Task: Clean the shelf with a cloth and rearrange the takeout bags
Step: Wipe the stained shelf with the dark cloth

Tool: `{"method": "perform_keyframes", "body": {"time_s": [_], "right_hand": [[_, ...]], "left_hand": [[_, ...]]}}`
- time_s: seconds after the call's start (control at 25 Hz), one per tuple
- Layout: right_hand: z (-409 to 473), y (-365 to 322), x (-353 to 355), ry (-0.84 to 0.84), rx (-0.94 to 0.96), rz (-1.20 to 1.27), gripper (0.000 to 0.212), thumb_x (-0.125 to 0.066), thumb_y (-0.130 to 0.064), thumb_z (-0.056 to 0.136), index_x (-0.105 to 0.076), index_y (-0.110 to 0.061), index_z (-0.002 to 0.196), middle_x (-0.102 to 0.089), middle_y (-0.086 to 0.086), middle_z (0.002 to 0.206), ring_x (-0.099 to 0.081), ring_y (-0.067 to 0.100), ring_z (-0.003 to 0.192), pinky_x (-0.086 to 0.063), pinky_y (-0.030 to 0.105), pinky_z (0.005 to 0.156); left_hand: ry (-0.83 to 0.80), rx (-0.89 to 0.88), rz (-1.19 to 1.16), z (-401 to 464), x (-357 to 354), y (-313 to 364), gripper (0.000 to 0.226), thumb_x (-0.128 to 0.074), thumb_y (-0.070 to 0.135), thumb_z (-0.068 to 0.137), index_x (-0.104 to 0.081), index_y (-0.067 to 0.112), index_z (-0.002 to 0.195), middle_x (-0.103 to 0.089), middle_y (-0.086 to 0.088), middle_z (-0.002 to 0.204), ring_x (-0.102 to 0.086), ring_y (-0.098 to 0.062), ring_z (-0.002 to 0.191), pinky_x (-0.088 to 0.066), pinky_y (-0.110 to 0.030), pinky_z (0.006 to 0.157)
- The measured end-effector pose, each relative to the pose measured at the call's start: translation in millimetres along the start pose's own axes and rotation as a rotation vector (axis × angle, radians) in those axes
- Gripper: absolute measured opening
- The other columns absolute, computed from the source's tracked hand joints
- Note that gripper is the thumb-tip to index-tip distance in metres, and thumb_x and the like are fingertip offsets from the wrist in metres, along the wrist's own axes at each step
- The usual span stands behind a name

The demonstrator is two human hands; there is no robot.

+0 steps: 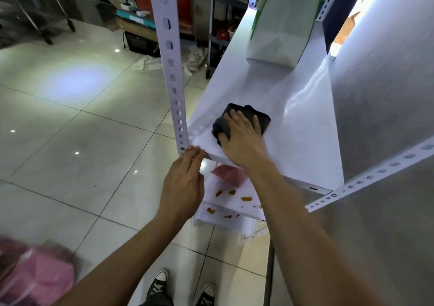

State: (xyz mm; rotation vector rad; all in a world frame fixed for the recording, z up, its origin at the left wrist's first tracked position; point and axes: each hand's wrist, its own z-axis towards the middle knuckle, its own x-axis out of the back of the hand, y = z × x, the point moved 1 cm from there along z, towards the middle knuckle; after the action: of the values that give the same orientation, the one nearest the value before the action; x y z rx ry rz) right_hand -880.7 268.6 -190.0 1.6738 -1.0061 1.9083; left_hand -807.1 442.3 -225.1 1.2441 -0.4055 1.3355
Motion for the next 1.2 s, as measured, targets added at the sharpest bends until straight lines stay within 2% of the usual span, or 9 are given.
{"method": "perform_keyframes", "body": {"time_s": [0.08,0.2,0.44,0.56,0.68,0.76,0.84,1.04,1.2], "right_hand": [[11,-25,-2,-0.033,0.116,-0.010,0.061,-0.034,-0.043,0.104,-0.025,-0.020,0.160,-0.019,-0.001,0.169,-0.010,0.014,0.156,0.004,0.045,0.126],[3,-18,-4,0.006,0.129,0.014,0.060,-0.036,-0.043,0.103,-0.030,-0.021,0.158,-0.023,-0.003,0.167,-0.013,0.013,0.155,0.003,0.044,0.127],[-27,56,5,0.138,-0.168,0.058,0.062,-0.042,-0.048,0.100,-0.033,-0.027,0.157,-0.021,-0.006,0.168,-0.010,0.012,0.156,0.006,0.043,0.126],[-43,89,12,0.153,-0.265,0.083,0.064,-0.042,-0.052,0.098,-0.032,-0.029,0.157,-0.019,-0.006,0.169,-0.007,0.011,0.156,0.008,0.047,0.125],[-57,99,12,0.164,-0.313,0.118,0.067,-0.042,-0.064,0.094,-0.034,-0.037,0.155,-0.012,0.000,0.170,-0.001,0.014,0.157,0.012,0.050,0.124],[-68,96,9,0.167,-0.284,0.127,0.070,-0.046,-0.069,0.091,-0.036,-0.039,0.153,-0.010,0.003,0.170,0.000,0.016,0.157,0.008,0.050,0.125],[-82,89,2,0.208,-0.234,0.140,0.067,-0.052,-0.064,0.091,-0.039,-0.037,0.152,-0.016,0.002,0.169,-0.005,0.016,0.157,0.003,0.049,0.126],[-113,64,-22,0.486,-0.174,0.189,0.051,-0.057,-0.045,0.087,-0.062,-0.022,0.133,-0.053,0.002,0.150,-0.038,0.021,0.146,-0.016,0.054,0.124],[-136,58,-35,0.569,-0.072,0.208,0.049,-0.059,-0.043,0.089,-0.064,-0.016,0.130,-0.059,0.002,0.143,-0.045,0.023,0.141,-0.020,0.057,0.121]], "left_hand": [[-0.001,0.015,-0.003,-1,-1,-1,0.048,-0.056,-0.012,0.084,-0.059,-0.003,0.131,-0.058,-0.020,0.138,-0.056,-0.036,0.126,-0.046,-0.041,0.104],[-0.002,0.031,-0.002,0,-1,0,0.049,-0.055,-0.012,0.084,-0.059,-0.001,0.132,-0.057,-0.018,0.139,-0.055,-0.035,0.127,-0.045,-0.038,0.104],[0.016,0.004,0.006,0,2,4,0.055,-0.057,-0.017,0.076,-0.060,-0.001,0.129,-0.059,-0.016,0.136,-0.056,-0.034,0.126,-0.050,-0.041,0.098],[0.003,0.039,0.029,-1,1,6,0.055,-0.058,-0.014,0.077,-0.059,0.000,0.130,-0.058,-0.015,0.137,-0.057,-0.034,0.124,-0.049,-0.039,0.099],[-0.006,0.046,0.046,-2,-1,11,0.054,-0.057,-0.013,0.079,-0.057,-0.001,0.131,-0.056,-0.017,0.138,-0.055,-0.035,0.126,-0.047,-0.039,0.102],[-0.018,0.038,0.043,-3,-2,13,0.055,-0.055,-0.014,0.079,-0.055,-0.003,0.132,-0.054,-0.019,0.139,-0.053,-0.037,0.128,-0.046,-0.041,0.104],[-0.024,0.026,0.039,-6,-4,12,0.057,-0.054,-0.014,0.079,-0.051,-0.004,0.136,-0.050,-0.021,0.143,-0.050,-0.039,0.131,-0.047,-0.045,0.105],[-0.107,0.009,-0.023,-35,-16,3,0.064,-0.050,-0.010,0.084,-0.039,-0.002,0.146,-0.038,-0.021,0.154,-0.040,-0.039,0.139,-0.040,-0.046,0.111],[-0.186,-0.017,-0.045,-64,-31,-6,0.061,-0.054,-0.011,0.083,-0.044,-0.005,0.143,-0.045,-0.023,0.149,-0.044,-0.040,0.138,-0.039,-0.049,0.113]]}}
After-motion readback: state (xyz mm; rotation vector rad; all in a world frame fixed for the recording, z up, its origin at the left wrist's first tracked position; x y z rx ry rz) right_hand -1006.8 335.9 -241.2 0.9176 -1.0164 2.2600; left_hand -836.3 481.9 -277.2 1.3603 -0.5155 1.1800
